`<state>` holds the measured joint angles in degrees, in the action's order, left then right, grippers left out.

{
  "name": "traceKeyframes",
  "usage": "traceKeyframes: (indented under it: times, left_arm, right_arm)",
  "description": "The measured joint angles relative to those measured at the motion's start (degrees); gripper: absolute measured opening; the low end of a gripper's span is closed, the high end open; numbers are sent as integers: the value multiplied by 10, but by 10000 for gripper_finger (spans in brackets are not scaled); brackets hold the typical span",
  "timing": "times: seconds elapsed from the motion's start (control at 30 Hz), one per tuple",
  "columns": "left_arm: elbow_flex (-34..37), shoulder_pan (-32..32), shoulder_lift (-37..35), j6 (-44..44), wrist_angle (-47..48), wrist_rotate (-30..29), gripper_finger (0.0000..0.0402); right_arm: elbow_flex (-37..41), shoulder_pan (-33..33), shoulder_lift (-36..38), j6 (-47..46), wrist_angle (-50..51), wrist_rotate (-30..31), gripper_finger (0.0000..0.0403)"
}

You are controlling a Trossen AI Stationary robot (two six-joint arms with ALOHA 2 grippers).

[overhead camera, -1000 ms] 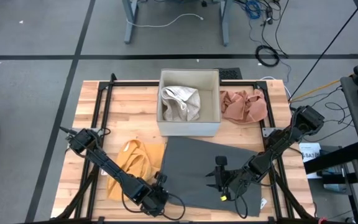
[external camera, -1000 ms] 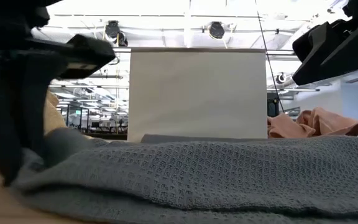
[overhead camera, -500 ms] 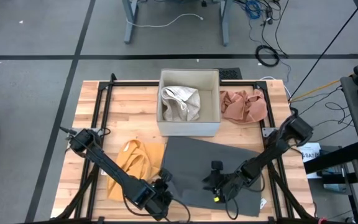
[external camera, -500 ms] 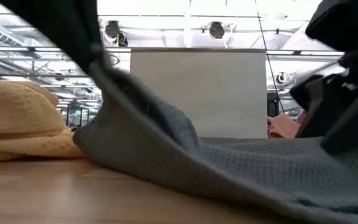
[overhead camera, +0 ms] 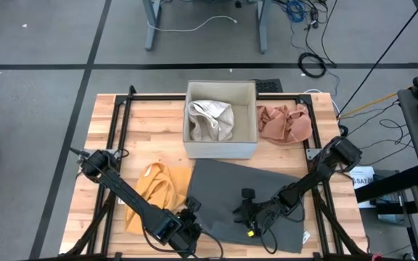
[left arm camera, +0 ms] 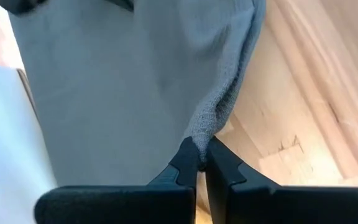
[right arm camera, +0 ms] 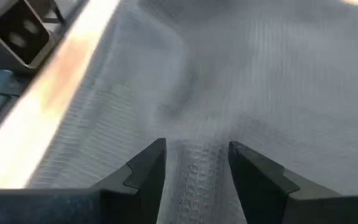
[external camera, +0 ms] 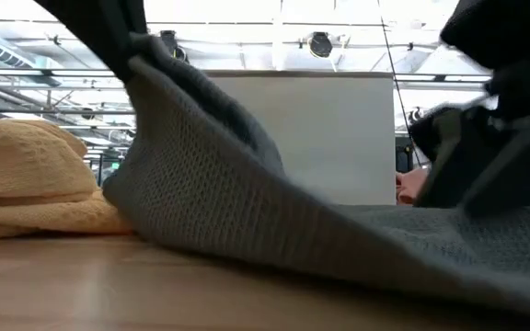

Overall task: Fold towel
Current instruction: Fold the gray towel

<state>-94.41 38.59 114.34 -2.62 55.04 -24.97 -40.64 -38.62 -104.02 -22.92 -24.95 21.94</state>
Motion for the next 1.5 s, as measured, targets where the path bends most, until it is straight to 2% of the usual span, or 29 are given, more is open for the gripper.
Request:
traceKeyframes:
  times: [0.23, 0.4, 0.6, 0.73, 0.93, 1.13, 1.33, 1.4, 1.5]
  left_arm:
    - [0, 0, 0, -31, 35, 1, 9]
    - [0, -5, -1, -34, 34, 2, 9]
    - [14, -21, -1, -35, 28, 13, 8]
    - [37, -39, -1, -35, 17, 43, 8]
    - [51, -58, -1, -35, 4, 62, 8]
    - [51, -62, -1, -33, -15, 63, 8]
    - [51, -62, -1, -31, -16, 63, 8]
    - [51, -62, -1, -31, -16, 64, 8]
    - [51, -62, -1, -31, -16, 64, 8]
  right_arm:
    - [0, -43, 113, -8, 143, -11, 164]
    - [0, -100, 136, -78, 201, -58, 164]
    - [-3, -191, 101, -177, 200, -89, 164]
    - [-37, -241, 93, -241, 261, -88, 164]
    - [-106, -287, 93, -301, 415, -71, 164]
    - [-123, -324, 45, -336, 467, -72, 164]
    - [-163, -329, -17, -351, 524, -62, 163]
    - [-180, -329, -31, -351, 545, -60, 150]
    - [-197, -329, -43, -346, 560, -60, 102]
